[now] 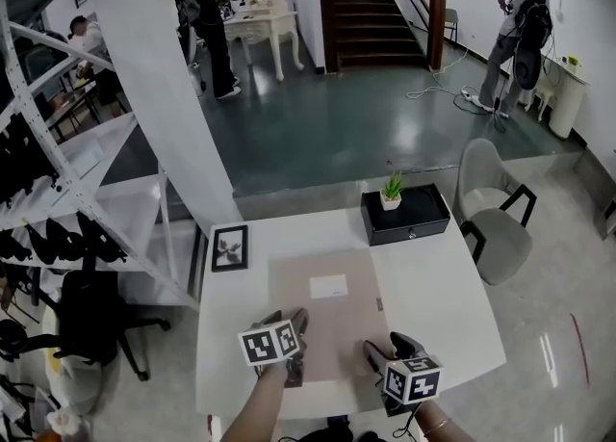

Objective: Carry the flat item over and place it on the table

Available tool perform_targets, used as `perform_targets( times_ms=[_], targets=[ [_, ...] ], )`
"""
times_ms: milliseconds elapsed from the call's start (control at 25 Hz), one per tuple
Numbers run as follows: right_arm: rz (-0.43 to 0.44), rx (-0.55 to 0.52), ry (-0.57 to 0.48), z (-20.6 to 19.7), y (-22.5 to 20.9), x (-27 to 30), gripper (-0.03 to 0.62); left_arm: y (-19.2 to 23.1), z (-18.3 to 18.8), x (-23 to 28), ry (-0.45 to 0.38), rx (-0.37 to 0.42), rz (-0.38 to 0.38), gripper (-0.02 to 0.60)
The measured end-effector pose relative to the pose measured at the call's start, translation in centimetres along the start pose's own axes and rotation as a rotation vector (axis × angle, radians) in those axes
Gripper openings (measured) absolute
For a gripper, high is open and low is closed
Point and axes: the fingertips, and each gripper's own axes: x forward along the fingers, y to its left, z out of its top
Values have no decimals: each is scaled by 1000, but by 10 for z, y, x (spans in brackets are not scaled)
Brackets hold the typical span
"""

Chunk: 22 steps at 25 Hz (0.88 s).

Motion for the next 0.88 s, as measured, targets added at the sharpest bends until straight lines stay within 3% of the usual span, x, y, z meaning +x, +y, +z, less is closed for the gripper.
perform_targets(
  times_ms=[360,880],
  targets=[
    [-10,26,-107,13,-1,-28,240,-18,14,-36,-143,68,-29,231],
    [11,-47,-220,34,21,-73,107,-42,-10,-98,-245,166,-29,89]
  ],
)
